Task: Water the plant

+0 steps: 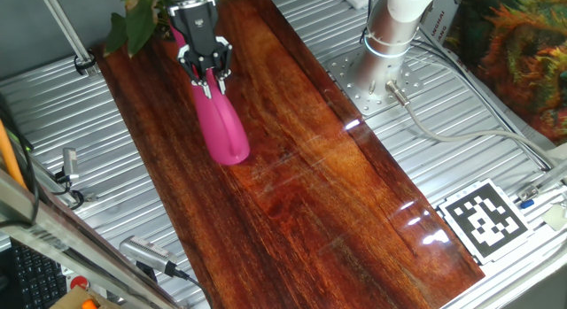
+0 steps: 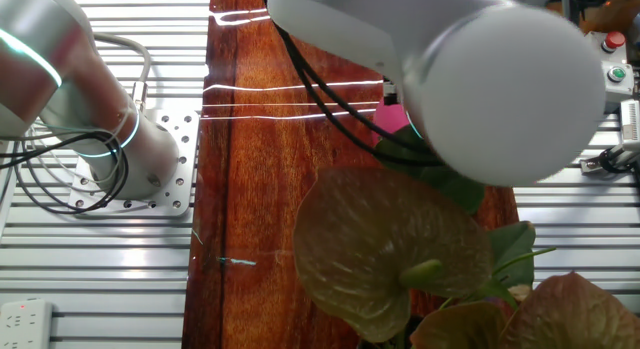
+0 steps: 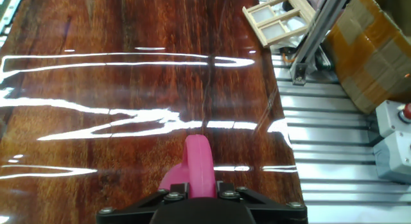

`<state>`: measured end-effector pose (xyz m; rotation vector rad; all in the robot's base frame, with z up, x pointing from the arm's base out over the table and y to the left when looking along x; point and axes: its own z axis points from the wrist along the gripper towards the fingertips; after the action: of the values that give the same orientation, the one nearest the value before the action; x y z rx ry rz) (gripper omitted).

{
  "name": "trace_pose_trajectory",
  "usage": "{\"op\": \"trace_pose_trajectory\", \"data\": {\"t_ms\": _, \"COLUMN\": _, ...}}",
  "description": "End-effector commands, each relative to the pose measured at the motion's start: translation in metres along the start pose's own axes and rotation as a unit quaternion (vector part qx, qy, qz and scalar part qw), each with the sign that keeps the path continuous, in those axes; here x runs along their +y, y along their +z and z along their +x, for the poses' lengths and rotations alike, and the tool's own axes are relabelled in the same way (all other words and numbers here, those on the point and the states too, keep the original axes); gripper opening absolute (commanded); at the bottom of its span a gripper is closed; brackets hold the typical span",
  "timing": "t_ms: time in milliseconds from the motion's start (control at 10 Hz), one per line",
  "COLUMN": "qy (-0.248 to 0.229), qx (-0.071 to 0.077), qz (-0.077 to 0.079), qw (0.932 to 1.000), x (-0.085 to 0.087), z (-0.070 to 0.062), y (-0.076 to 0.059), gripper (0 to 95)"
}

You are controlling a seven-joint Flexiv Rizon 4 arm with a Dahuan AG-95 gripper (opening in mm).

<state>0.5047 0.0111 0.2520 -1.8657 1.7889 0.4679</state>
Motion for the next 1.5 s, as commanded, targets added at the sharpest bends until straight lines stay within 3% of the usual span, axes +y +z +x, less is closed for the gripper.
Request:
{"op": "trace_pose_trajectory", "data": {"t_ms": 100, "qy": -0.001, "qx": -0.002, "qz": 0.000, "qw": 1.0000, "x": -0.0010, "z": -0.0024, "y": -0.0551, "gripper": 0.0}}
{"op": "trace_pose_trajectory", "data": {"t_ms": 800, "qy": -0.004, "qx": -0.025, "qz": -0.001, "qw": 0.9997, "x": -0.0010, "z": -0.0025, "y": -0.0553, "gripper": 0.0}}
{"op": "trace_pose_trajectory", "data": {"t_ms": 1500, "qy": -0.008, "qx": -0.058, "qz": 0.001, "qw": 0.9983, "x": -0.0010, "z": -0.0025, "y": -0.0554, "gripper": 0.0}}
